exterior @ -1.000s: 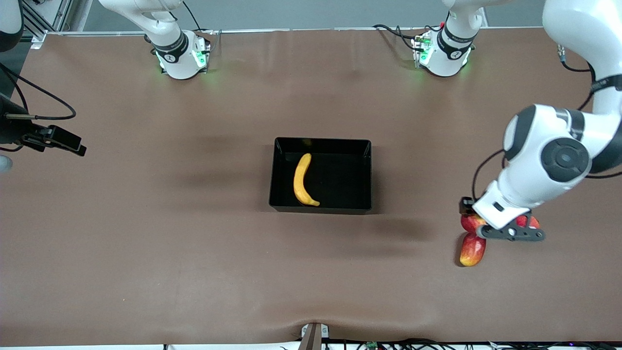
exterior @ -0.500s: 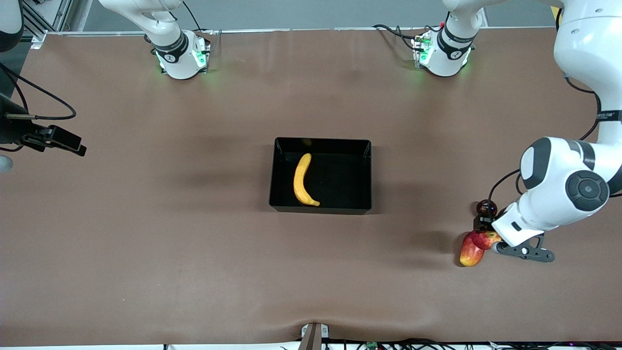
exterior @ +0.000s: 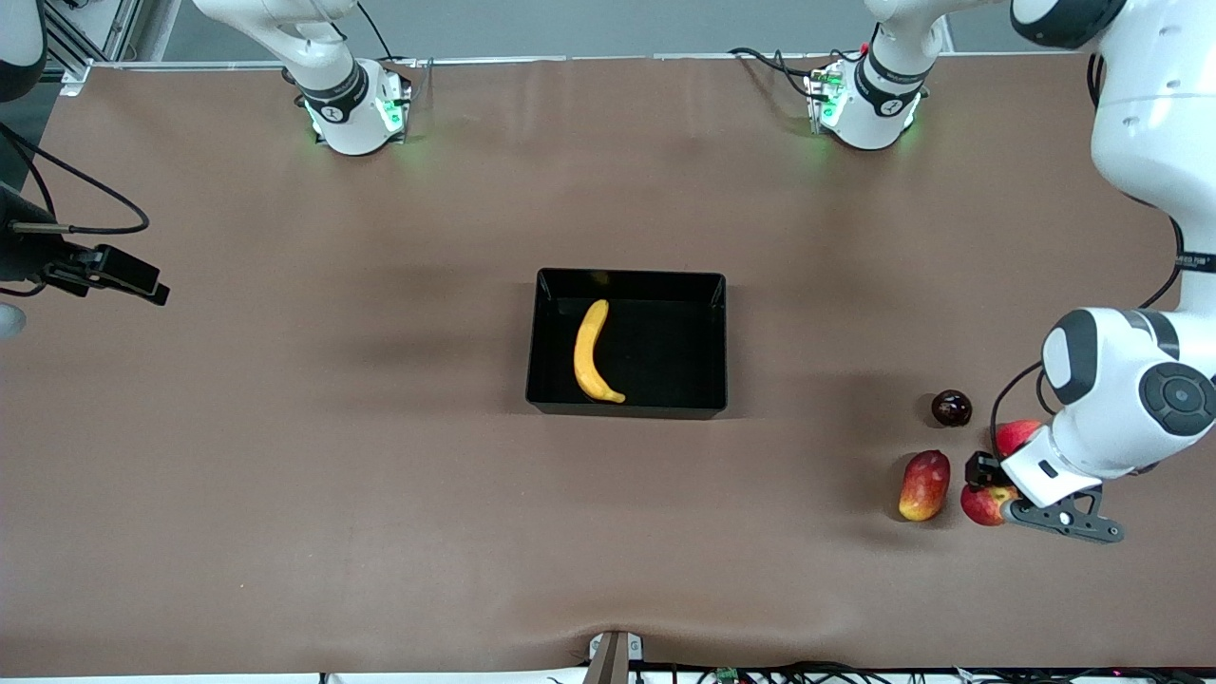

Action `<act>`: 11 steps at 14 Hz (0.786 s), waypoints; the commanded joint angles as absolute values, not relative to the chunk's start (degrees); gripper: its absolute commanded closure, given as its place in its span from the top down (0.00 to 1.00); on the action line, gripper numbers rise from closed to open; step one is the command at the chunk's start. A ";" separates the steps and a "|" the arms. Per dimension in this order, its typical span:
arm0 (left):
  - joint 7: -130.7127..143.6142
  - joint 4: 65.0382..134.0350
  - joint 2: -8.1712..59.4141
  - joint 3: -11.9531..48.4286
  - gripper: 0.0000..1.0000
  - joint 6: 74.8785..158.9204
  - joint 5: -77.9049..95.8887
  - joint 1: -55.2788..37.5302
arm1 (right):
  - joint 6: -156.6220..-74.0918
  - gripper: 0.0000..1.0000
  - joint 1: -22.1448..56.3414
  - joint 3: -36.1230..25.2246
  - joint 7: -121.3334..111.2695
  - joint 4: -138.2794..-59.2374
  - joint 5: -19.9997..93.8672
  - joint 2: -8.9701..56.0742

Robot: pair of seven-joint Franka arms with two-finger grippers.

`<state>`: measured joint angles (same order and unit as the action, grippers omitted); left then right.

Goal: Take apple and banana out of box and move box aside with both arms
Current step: 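Carry the apple beside the mango and lower it with the left gripper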

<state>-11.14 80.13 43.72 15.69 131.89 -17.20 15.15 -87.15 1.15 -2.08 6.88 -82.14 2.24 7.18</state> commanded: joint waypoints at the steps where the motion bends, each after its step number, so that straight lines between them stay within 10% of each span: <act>1: -13.01 75.33 48.24 14.50 0.00 133.58 -17.84 14.77 | -87.01 1.00 1.05 -1.85 7.73 -82.18 2.55 6.86; 6: -12.57 74.71 51.76 13.98 0.06 137.99 -17.32 14.85 | -86.92 1.00 1.05 -1.85 7.73 -82.18 2.55 6.86; 8: -12.66 74.79 51.68 13.80 0.91 137.99 -17.23 14.94 | -86.92 1.00 1.05 -1.85 7.73 -82.18 2.55 6.86; 11: -12.22 74.88 49.76 14.15 1.00 136.33 -15.74 14.68 | -86.92 1.00 1.05 -1.85 7.73 -82.18 2.55 6.86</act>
<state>-12.23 75.66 50.91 14.08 137.77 -16.97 15.12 -87.14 1.16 -2.07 6.88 -82.15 2.24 7.18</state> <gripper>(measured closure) 0.079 0.000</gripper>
